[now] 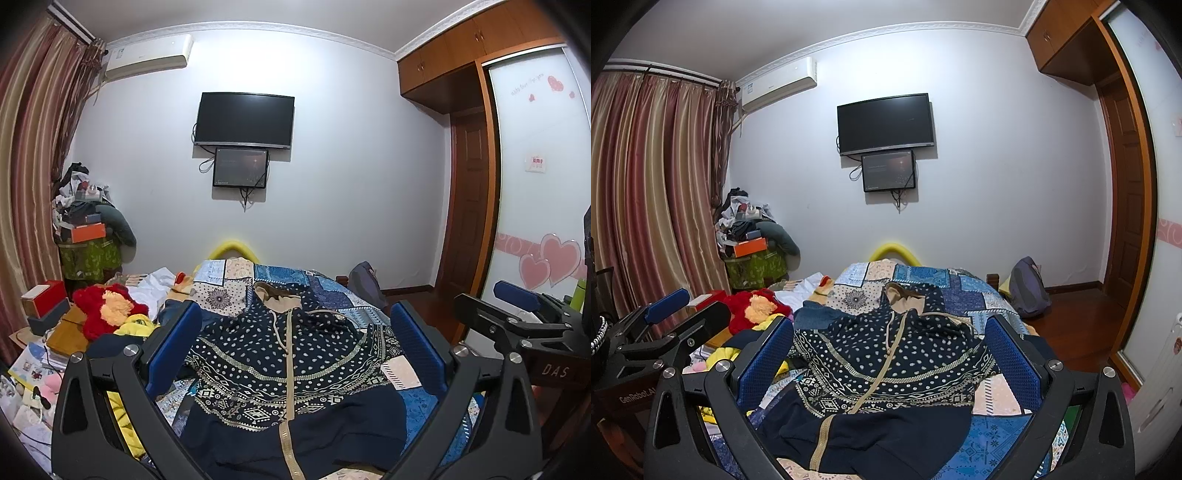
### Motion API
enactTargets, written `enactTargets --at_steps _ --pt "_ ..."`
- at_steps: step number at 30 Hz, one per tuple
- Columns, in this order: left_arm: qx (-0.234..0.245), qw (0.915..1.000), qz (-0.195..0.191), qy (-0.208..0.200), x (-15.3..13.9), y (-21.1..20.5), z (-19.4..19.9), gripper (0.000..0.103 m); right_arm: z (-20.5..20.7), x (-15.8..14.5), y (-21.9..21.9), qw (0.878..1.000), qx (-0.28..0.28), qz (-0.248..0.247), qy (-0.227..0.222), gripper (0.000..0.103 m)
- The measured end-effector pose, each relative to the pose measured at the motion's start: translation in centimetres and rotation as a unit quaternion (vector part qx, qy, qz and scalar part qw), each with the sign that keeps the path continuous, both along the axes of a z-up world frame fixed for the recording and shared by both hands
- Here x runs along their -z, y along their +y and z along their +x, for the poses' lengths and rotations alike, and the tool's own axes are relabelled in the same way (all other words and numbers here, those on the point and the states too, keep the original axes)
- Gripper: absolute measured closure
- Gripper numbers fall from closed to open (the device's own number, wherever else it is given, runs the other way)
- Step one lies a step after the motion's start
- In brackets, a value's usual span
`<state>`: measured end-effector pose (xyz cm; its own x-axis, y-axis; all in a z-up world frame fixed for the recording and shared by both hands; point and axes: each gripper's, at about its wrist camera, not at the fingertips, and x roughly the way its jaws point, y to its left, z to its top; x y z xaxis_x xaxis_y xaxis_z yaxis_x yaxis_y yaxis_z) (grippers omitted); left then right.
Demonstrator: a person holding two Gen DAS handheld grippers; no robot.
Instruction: Fold large clothes
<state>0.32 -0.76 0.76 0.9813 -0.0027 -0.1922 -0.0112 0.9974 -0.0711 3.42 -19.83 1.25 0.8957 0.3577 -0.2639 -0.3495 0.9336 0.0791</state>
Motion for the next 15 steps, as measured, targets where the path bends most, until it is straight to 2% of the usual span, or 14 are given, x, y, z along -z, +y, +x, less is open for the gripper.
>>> enactTargets --at_steps 15 --pt "0.001 1.0000 -0.001 0.005 0.08 0.00 0.43 0.000 0.20 -0.09 0.03 1.000 0.005 -0.002 0.003 0.000"
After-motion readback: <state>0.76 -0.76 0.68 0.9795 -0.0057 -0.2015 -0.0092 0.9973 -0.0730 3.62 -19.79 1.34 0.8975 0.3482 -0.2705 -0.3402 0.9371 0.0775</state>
